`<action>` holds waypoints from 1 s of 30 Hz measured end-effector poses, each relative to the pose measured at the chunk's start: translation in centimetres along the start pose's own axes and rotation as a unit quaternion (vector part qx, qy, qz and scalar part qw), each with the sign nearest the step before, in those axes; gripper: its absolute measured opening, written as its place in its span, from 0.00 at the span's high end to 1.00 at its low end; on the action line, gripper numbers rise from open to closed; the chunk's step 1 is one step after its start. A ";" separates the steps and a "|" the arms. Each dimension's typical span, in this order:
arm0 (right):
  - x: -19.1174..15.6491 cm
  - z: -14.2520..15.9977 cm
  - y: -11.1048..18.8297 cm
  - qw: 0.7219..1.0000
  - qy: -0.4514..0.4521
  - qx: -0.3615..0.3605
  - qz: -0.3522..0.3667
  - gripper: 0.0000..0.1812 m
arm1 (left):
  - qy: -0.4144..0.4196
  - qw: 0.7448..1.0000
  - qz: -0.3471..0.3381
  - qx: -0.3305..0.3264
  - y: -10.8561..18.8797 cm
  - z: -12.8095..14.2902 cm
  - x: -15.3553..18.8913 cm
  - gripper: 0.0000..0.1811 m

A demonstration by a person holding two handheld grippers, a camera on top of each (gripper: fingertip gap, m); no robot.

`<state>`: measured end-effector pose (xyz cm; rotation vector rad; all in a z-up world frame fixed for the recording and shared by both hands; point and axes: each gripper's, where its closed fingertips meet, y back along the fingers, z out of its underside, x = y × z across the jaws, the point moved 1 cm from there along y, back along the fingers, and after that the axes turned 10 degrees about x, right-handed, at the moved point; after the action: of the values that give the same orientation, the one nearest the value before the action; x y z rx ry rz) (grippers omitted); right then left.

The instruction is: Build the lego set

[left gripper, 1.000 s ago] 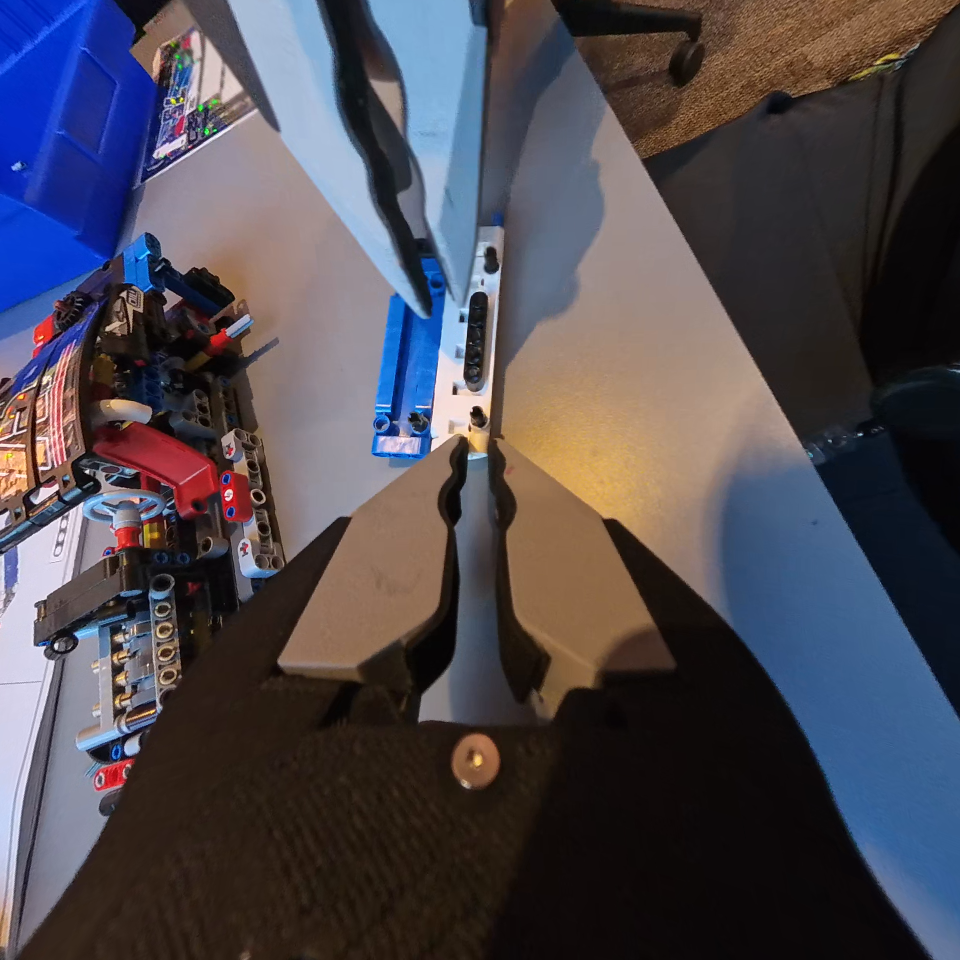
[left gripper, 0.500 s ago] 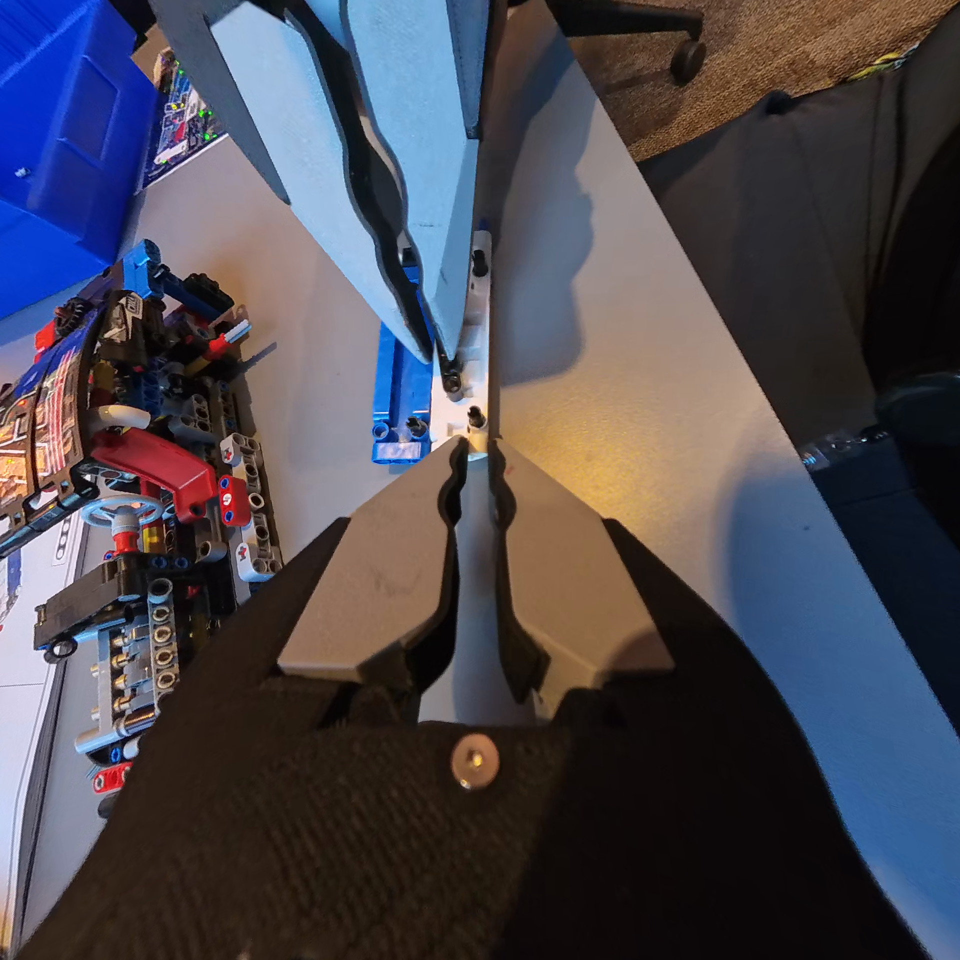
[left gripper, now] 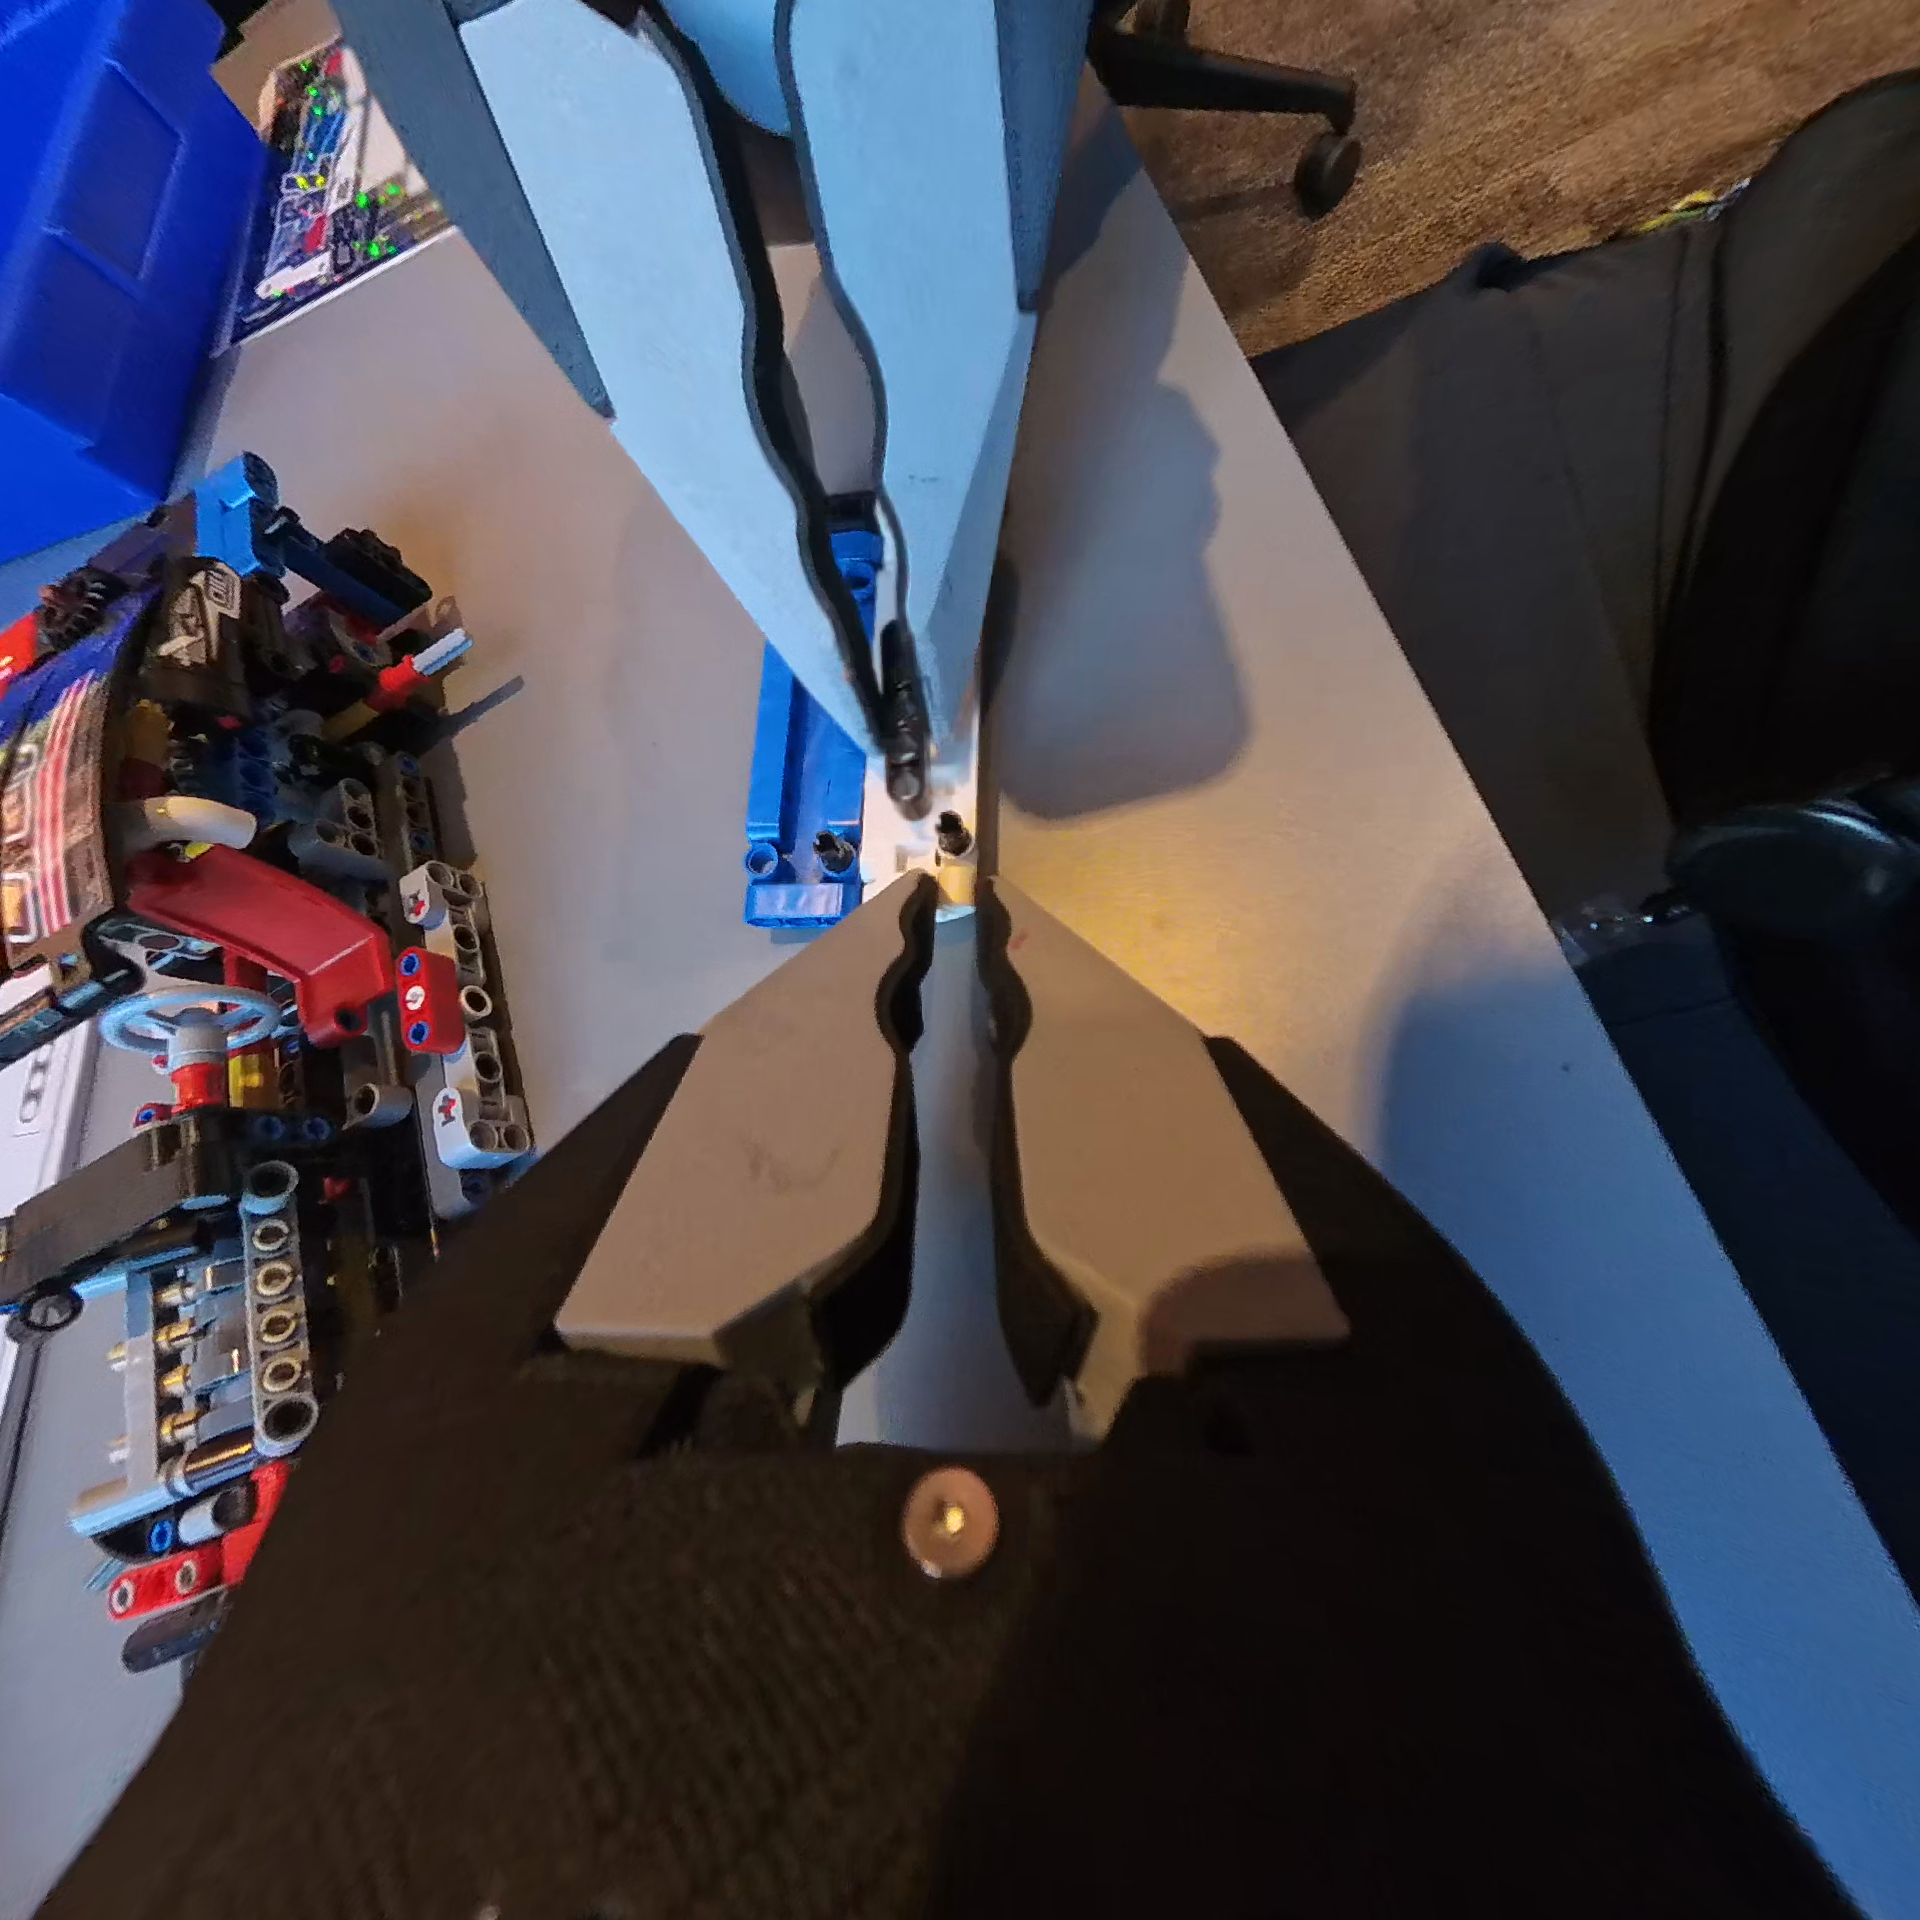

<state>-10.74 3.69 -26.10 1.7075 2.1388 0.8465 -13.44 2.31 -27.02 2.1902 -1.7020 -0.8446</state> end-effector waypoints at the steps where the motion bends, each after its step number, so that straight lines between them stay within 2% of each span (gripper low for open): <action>1: -0.1 -0.2 0.1 1.000 -0.015 0.006 -0.007 0.97 | 0.006 1.000 0.002 0.001 0.0 0.0 0.0 0.97; 4: -0.3 -0.9 0.6 0.997 -0.066 0.029 -0.028 0.97 | 0.022 1.000 0.008 0.003 0.0 -0.1 0.0 0.97; 7: -0.4 -1.6 0.7 0.996 -0.074 0.048 -0.031 0.97 | 0.025 1.000 0.011 0.004 0.0 -0.2 0.0 0.97; 25: -0.7 -1.1 -0.3 0.997 0.029 -0.067 -0.005 0.98 | 0.027 1.000 0.000 -0.004 -0.2 0.0 -0.2 0.97; 30: -0.5 -0.9 -0.7 0.996 0.039 -0.083 0.000 0.97 | 0.031 1.000 0.002 -0.005 -0.2 0.1 -0.1 0.92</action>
<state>-11.67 2.86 -25.90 1.6153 2.0526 1.0741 -13.35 2.49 -27.12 2.1828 -1.6682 -0.7749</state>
